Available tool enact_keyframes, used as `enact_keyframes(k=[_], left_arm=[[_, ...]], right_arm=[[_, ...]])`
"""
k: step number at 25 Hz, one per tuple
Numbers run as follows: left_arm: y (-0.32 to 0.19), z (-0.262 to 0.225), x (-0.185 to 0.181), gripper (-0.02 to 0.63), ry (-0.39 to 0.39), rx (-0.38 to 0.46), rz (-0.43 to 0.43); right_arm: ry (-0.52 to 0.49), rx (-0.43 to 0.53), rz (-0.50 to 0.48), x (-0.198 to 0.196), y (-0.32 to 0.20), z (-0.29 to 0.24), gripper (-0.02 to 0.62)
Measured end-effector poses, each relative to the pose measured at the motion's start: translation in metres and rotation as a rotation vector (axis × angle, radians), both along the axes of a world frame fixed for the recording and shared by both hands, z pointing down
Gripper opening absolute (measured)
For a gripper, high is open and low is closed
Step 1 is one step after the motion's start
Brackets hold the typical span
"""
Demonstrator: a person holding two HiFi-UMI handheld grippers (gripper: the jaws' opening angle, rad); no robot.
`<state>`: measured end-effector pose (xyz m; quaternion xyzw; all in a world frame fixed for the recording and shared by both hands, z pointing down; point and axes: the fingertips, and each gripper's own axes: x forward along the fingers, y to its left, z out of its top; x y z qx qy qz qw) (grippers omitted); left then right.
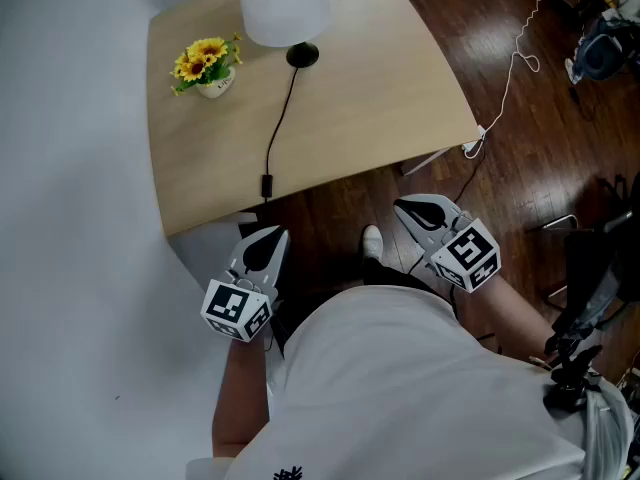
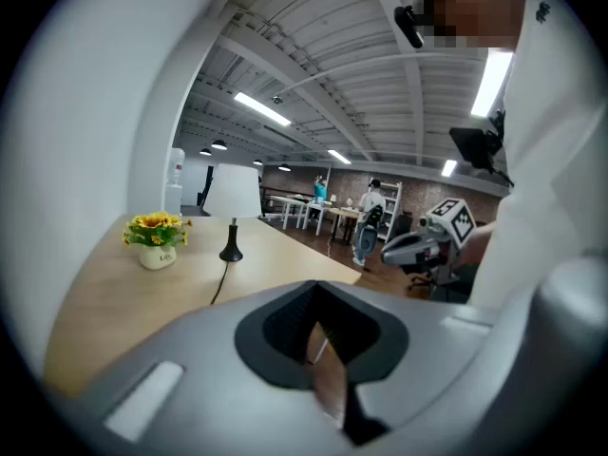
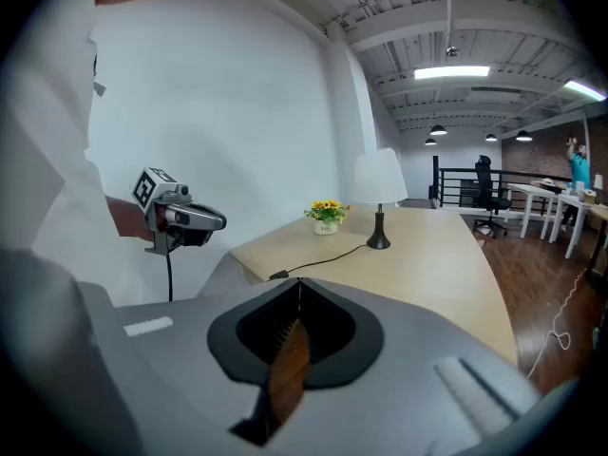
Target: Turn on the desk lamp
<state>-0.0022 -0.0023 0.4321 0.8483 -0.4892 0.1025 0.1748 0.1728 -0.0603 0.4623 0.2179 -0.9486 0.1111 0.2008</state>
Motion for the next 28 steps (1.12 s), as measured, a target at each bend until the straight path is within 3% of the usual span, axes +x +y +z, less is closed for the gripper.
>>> enact_keyframes(k=[4, 12, 17, 28], left_arm=[[-0.022, -0.007, 0.012, 0.018, 0.008, -0.003, -0.051], [-0.066, -0.004, -0.018, 0.018, 0.029, -0.017, -0.058], [-0.083, -0.009, -0.048, 0.018, 0.033, 0.009, -0.048], [-0.088, 0.004, -0.11, 0.018, 0.056, 0.001, -0.015]], right_arm=[[0.011, -0.022, -0.032, 0.011, -0.024, 0.009, 0.005], [0.015, -0.025, -0.067, -0.033, -0.08, 0.012, 0.003], [0.028, -0.032, -0.098, -0.079, -0.084, 0.025, 0.003], [0.146, -0.102, -0.318, -0.21, -0.063, 0.099, 0.003]])
